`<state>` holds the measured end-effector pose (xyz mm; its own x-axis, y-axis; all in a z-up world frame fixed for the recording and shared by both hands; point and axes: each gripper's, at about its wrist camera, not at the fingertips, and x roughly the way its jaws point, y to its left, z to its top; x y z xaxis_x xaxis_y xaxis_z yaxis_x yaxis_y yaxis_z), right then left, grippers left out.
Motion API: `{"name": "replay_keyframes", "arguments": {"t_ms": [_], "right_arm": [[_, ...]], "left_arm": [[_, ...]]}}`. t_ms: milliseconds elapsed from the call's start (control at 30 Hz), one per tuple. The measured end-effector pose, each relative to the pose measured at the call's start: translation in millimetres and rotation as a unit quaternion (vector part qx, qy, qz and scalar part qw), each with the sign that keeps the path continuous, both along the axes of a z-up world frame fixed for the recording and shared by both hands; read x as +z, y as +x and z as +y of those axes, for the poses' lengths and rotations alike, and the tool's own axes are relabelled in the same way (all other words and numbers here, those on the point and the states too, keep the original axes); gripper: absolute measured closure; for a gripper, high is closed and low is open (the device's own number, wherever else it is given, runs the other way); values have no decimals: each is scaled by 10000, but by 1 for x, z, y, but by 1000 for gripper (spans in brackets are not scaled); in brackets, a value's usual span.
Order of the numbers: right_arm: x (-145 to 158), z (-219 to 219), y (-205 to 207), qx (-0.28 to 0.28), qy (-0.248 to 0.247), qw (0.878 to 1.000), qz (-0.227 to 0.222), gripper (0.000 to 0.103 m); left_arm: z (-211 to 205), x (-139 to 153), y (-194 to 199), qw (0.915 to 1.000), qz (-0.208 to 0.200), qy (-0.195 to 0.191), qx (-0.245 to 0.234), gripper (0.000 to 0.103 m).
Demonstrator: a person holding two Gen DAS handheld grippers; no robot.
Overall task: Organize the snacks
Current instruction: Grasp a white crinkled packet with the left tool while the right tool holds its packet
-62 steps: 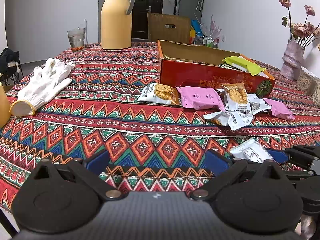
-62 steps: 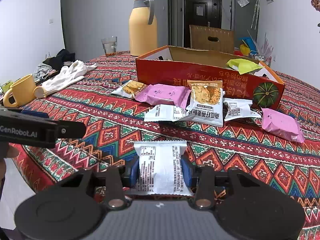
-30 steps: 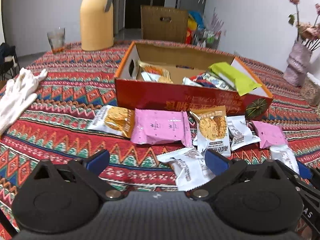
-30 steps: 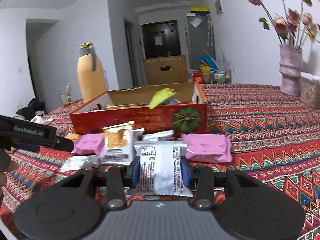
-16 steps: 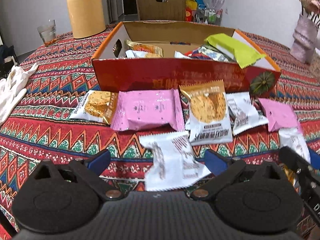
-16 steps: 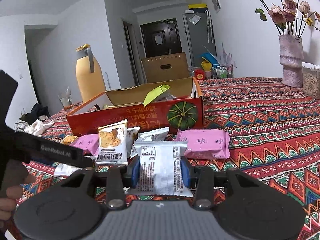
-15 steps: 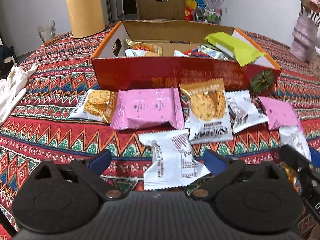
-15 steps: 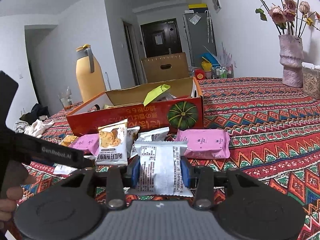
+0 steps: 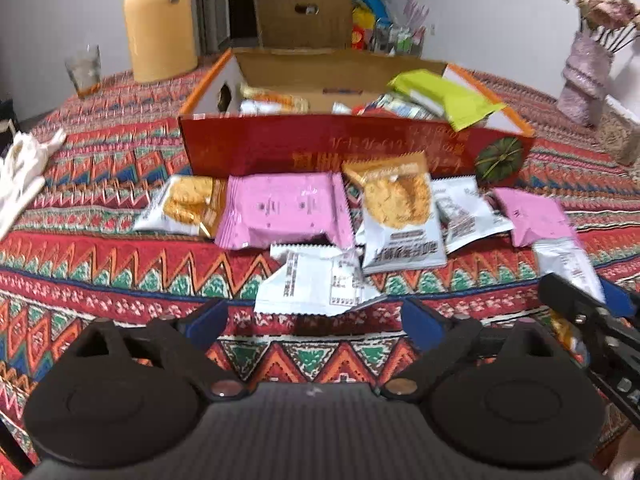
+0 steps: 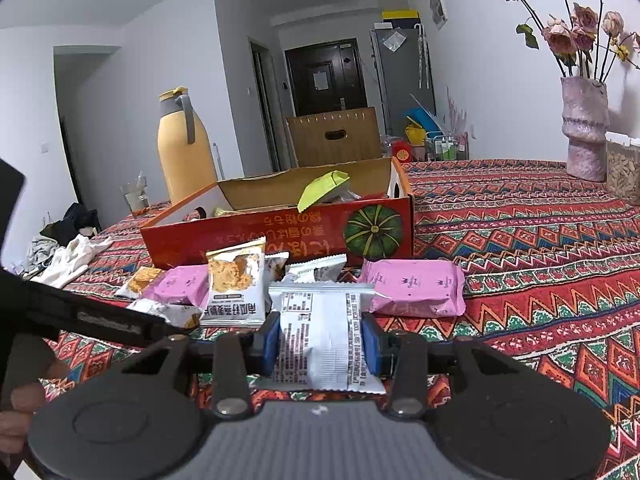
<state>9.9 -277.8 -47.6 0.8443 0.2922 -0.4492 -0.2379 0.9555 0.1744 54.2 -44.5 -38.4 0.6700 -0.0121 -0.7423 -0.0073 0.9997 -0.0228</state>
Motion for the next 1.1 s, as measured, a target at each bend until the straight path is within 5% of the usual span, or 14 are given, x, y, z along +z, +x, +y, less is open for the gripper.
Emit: {"name": "replay_keyframes", "arguments": {"t_ms": [167,333,433,567,633,733,800,1100], "right_arm": [[1,1,-2,-26,-28,10000,-14,63],[2,-2,-2,-81,-51,10000,-9,63],[-1,-3,1,-130,-51,9999,47,63],[-3,-2,4,-122,-70,9999,97,63],[-4,-1,3,-110,-89,9999,99,63],[-3,0,2,-110,-113,9998,106,63],[-2,1,2,-110,-129,9998,103,63],[3,10,-3,-66,-229,9997,50,63]], "left_arm": [[-3,15,5,9998,-212,22,17,1],[-5,4,30,9995,79,171,253,6],[-3,-6,36,9990,298,167,276,34],[-1,-11,32,9994,222,157,202,40],[2,-10,29,9997,210,28,128,65],[5,-9,23,9998,178,-23,74,67],[7,-10,19,9999,165,-35,25,82],[18,-6,8,9998,78,-176,-23,84]]}}
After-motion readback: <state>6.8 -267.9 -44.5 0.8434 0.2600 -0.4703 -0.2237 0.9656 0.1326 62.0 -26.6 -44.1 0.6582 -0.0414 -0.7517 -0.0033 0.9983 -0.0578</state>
